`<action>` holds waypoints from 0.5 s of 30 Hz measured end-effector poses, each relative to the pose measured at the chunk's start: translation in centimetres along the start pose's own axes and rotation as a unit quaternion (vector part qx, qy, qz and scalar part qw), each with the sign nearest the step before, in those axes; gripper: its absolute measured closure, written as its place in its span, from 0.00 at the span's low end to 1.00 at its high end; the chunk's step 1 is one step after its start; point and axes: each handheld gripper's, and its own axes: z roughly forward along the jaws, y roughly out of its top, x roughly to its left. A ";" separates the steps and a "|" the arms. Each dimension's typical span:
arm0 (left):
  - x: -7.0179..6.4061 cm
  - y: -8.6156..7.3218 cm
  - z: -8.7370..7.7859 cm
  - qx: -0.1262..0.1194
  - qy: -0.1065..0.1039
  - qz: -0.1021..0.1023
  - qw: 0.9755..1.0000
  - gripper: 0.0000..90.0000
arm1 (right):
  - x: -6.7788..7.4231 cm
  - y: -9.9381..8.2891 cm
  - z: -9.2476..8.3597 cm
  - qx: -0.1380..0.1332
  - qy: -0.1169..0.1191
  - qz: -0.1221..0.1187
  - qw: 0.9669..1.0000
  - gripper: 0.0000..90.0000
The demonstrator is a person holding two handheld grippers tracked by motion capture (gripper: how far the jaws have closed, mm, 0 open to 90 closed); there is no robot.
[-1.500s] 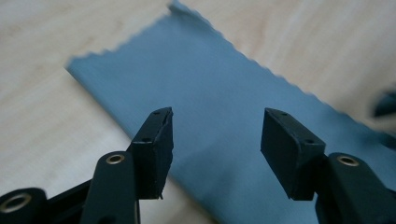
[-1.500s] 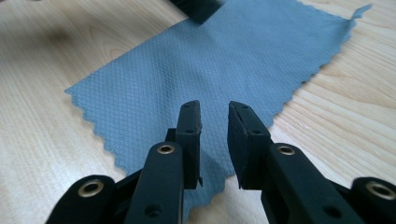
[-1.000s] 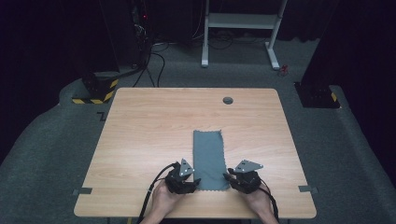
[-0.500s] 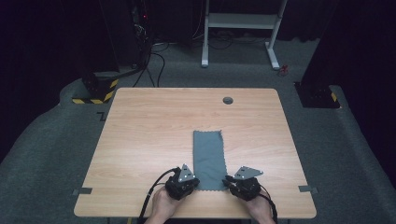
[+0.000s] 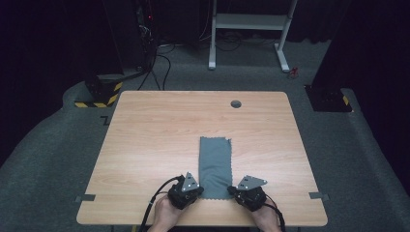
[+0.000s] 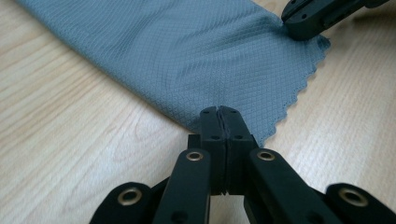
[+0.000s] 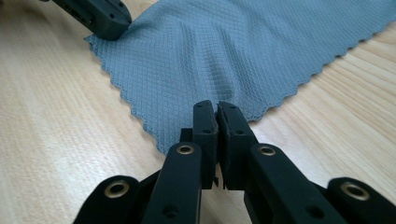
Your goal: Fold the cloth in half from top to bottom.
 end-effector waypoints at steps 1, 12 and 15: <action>0.0 -0.1 -0.1 0.000 -0.001 0.000 1.000 0.99 | 0.1 0.1 0.0 0.000 0.001 -0.002 1.000 0.96; -0.4 -1.7 -1.5 -0.013 -0.003 -0.006 1.000 0.97 | 1.5 0.2 0.2 0.001 0.022 -0.014 1.000 0.88; 0.5 -1.0 -1.9 -0.031 -0.011 -0.018 0.999 0.86 | 0.9 0.4 0.0 -0.009 0.035 0.000 0.999 0.87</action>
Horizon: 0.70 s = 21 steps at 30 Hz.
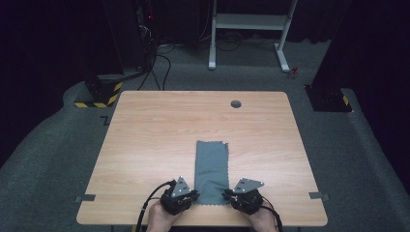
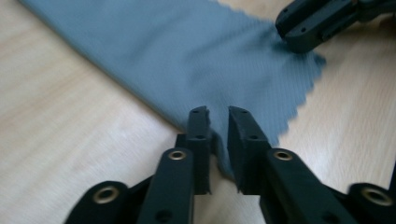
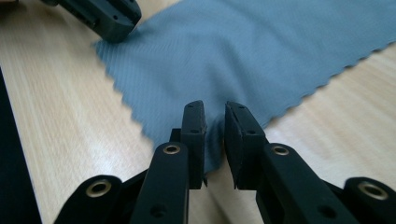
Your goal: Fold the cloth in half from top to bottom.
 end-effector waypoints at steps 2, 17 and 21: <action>0.9 1.2 0.0 -0.015 0.002 -0.006 1.000 0.81 | -0.7 0.6 -0.4 -0.009 -0.006 0.008 1.000 0.87; 8.6 8.4 7.3 0.020 0.133 -0.044 0.990 0.65 | -8.7 6.2 4.5 0.002 -0.115 0.072 0.991 0.86; 9.8 8.6 8.1 0.028 0.153 -0.060 0.986 0.64 | -9.9 6.9 5.6 0.007 -0.138 0.099 0.986 0.82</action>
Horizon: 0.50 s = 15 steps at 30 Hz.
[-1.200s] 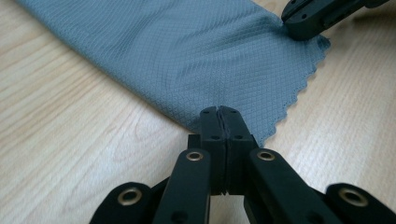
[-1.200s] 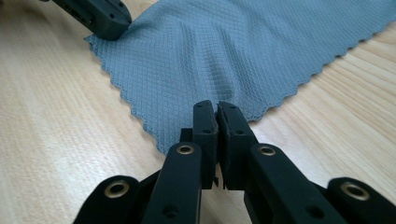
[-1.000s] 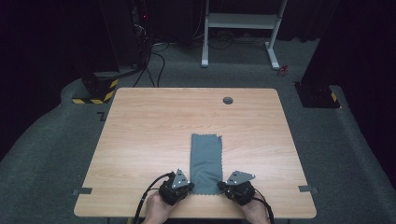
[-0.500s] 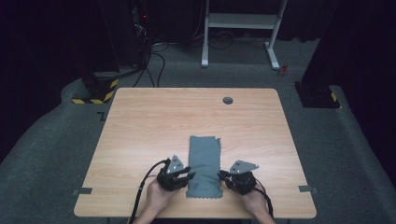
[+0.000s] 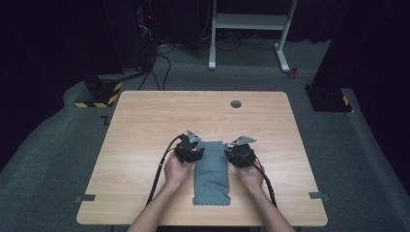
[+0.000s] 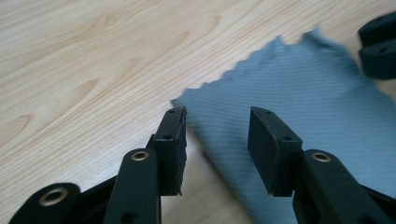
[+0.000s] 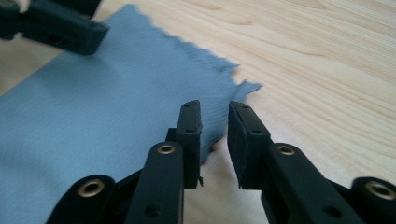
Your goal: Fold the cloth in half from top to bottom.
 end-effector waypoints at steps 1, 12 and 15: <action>0.1 0.1 0.3 0.006 0.006 0.002 1.000 0.64 | -0.2 0.2 0.3 0.002 -0.005 0.005 1.000 0.81; 1.4 0.3 1.3 0.028 0.020 -0.009 0.999 0.68 | -1.4 1.3 2.4 0.024 -0.006 0.030 0.999 0.91; 1.4 0.4 1.3 0.028 0.008 -0.006 1.000 0.73 | -1.3 1.7 2.6 0.031 -0.006 0.017 0.999 0.99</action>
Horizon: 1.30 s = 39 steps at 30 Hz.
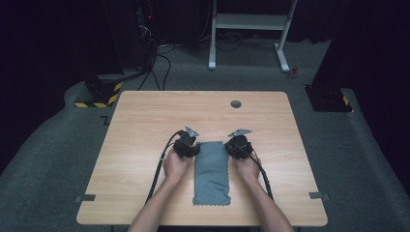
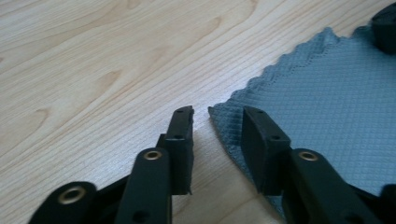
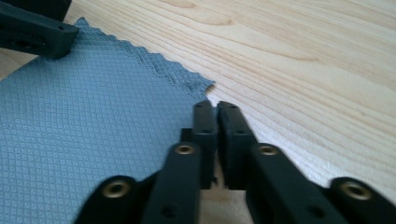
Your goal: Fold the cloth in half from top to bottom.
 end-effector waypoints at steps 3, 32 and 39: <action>0.3 0.0 0.1 0.000 -0.019 -0.012 1.000 0.80 | 0.2 0.4 0.0 -0.009 -0.002 -0.010 1.000 0.99; 1.5 0.1 0.5 -0.006 -0.039 -0.041 0.998 0.89 | 0.2 1.5 1.9 -0.020 0.034 0.000 0.999 0.94; 1.5 0.9 0.6 0.016 -0.055 -0.026 0.998 1.00 | 0.2 1.5 1.8 -0.015 0.039 -0.007 0.999 0.98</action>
